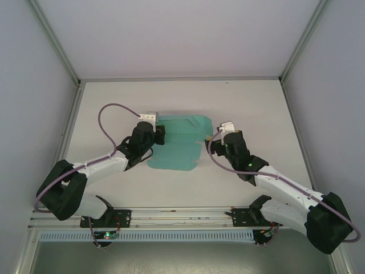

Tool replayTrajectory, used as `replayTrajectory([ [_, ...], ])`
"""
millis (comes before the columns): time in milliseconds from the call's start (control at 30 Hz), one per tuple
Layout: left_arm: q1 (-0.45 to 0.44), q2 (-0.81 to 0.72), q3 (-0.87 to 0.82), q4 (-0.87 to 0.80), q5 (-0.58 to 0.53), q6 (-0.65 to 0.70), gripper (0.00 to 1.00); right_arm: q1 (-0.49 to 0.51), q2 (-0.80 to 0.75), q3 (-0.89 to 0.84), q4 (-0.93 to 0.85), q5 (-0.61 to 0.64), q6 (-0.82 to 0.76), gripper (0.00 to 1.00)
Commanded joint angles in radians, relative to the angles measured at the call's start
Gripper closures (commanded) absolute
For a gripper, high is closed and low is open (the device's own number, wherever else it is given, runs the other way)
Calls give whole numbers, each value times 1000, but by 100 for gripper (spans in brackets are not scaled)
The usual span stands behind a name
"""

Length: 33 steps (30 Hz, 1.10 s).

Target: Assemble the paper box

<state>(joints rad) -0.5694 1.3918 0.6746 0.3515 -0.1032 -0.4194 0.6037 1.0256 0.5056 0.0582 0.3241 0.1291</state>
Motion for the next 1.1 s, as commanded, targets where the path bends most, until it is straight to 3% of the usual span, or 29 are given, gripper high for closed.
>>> replayTrajectory([
  [0,-10,-25,2,-7,-19,14,100,-13,32,1,37,-27,6,2],
  [400,-10,17,10,-7,43,56,100,-15,6,-21,236,-118,-3,1],
  [667,-10,29,17,0,92,38,100,-6,123,33,290,-209,-14,1],
  [800,-10,27,17,5,94,24,100,31,190,56,325,-149,-24,2],
  [1067,-11,12,11,-2,89,11,100,130,312,120,326,115,-66,2],
])
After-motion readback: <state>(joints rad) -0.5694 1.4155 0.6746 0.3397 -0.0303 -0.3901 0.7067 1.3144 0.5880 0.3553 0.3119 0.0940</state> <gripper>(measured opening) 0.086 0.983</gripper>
